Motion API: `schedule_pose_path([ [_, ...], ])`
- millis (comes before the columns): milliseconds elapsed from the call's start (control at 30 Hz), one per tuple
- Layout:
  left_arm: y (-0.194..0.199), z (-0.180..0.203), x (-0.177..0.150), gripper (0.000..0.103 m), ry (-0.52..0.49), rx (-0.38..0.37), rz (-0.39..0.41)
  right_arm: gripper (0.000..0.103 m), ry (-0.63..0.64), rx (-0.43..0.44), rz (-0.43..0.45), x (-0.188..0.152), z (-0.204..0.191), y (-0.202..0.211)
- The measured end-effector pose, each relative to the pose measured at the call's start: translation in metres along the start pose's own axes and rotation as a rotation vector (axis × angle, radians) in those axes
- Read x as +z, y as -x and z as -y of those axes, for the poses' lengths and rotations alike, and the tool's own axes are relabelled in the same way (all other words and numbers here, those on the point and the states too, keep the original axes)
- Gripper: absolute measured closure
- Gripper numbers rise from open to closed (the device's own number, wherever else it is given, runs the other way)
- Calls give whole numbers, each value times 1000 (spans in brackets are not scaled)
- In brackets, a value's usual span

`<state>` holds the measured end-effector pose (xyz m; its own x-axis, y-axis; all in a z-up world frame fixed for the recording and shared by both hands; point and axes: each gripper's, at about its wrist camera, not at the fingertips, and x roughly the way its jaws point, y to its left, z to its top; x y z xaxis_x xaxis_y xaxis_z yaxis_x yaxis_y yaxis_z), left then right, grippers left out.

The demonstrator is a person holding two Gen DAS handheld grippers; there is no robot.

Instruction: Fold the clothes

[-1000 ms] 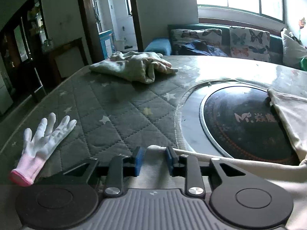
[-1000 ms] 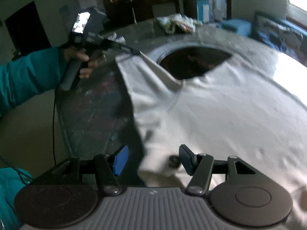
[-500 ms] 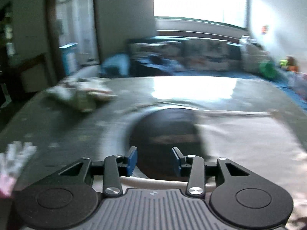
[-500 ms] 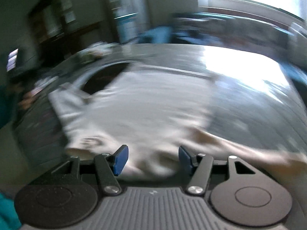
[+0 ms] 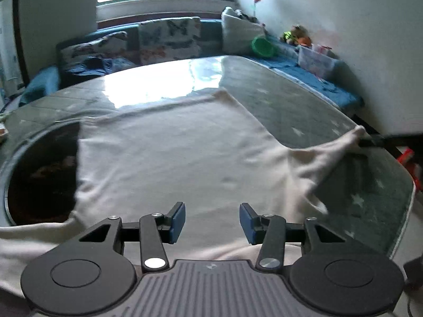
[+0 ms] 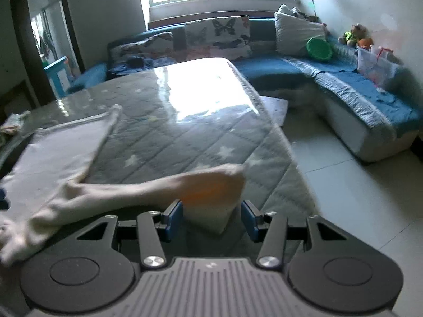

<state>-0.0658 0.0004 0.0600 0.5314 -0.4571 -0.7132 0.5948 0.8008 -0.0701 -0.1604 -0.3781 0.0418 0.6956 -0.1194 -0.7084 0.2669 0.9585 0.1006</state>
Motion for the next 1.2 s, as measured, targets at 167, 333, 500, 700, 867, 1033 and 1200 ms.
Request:
schedule_pose_path([
  [167,-9,11,0,51,-16,-10,-29,53,34,10,16,28,-8,-33],
  [333,-11,18,2,48,-35,-21,-30,53,10,37,56,51,-11,-40],
  [500,-13,18,4,48,-32,-33,-32,53,-6,26,34,35,1,-30],
  [700,-15,22,2,47,-46,-50,-45,62,-68,36,9,9,11,-29],
  [867,-16,29,0,47,-66,-54,-53,94,-76,50,38,5,7,-28],
  [1033,-23,32,-5,46,-90,-56,-71,101,-29,6,108,16,9,5],
  [1200,-23,31,-7,45,-103,-59,-59,101,0,-94,169,30,24,47],
])
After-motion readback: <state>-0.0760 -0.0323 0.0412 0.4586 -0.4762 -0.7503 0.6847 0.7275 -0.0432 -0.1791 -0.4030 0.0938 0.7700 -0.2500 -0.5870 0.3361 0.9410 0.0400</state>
